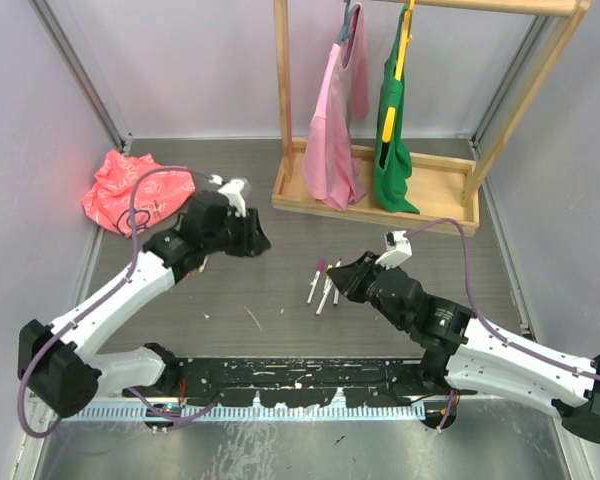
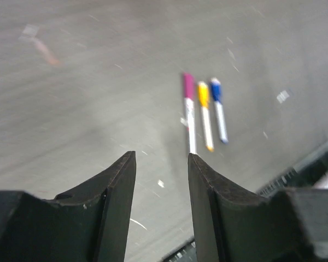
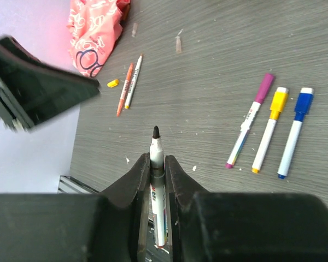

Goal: Insert the pens into the pen caps
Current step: Pick up the pen from the center of the board.

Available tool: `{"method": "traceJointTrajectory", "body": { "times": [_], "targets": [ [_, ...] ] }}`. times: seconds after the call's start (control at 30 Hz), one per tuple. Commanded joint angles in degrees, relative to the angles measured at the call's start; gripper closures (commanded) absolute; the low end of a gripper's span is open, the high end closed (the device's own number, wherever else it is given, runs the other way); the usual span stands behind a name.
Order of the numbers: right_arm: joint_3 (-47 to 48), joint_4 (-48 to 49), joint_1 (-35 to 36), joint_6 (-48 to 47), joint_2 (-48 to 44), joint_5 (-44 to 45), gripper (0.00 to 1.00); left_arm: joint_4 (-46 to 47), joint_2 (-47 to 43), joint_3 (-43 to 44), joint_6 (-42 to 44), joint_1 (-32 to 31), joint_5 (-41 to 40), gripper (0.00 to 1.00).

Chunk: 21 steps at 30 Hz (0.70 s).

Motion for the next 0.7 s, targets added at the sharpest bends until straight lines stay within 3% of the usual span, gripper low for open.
{"method": "traceJointTrajectory", "body": {
  "times": [0.0, 0.23, 0.67],
  "targets": [
    [-1.09, -1.33, 0.13, -0.17, -2.43, 1.11, 1.00, -6.66, 5.60, 8.17, 5.87, 7.04, -8.34, 0.56],
    [-1.65, -3.42, 0.15, -0.95, -4.32, -0.83, 1.00, -11.66, 21.44, 19.96, 11.10, 14.99, -16.91, 0.55],
    [0.49, -10.32, 0.13, -5.10, -6.60, 0.72, 1.00, -14.43, 43.39, 38.72, 14.06, 24.39, -20.33, 0.56]
  ]
}}
